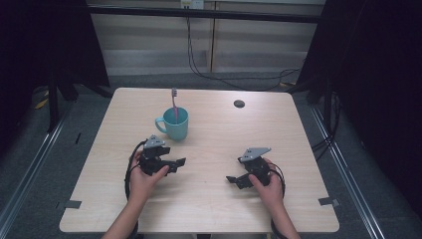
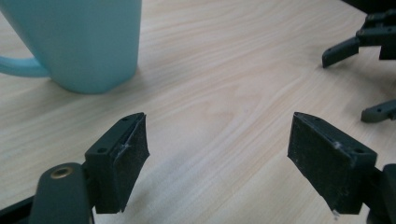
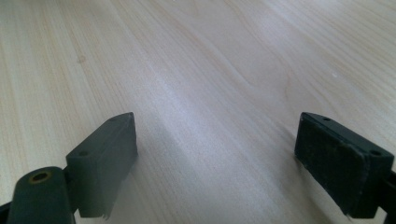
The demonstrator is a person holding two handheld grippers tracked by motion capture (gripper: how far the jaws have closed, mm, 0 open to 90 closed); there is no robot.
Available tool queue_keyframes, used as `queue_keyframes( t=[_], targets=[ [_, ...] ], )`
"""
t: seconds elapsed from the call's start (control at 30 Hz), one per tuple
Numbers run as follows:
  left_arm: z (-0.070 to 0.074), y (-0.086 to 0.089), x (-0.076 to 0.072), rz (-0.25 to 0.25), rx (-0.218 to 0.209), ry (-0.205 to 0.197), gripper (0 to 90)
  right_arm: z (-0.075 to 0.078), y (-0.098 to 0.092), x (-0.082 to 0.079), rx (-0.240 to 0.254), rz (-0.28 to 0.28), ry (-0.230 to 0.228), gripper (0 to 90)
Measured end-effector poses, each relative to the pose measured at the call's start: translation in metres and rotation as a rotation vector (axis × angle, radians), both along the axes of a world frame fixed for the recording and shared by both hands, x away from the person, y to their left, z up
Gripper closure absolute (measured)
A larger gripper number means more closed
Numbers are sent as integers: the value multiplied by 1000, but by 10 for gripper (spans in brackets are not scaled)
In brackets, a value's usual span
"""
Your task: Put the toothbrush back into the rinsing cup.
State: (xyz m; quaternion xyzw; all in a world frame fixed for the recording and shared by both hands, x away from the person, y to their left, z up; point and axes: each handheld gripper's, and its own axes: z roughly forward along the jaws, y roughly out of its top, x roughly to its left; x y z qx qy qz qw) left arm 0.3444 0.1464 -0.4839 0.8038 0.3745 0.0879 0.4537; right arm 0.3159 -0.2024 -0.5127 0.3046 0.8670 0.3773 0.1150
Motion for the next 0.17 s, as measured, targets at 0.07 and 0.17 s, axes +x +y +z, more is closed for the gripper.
queue_keyframes(
  t=[0.07, 0.17],
  targets=[
    [-2, 0, -1, -3, 2, 8, 200, 0, 0, 0, 1, 1, 0, 124],
    [-5, -1, -3, -7, 21, 1, 200, 0, 0, 0, 0, 1, 0, 124]
  ],
)
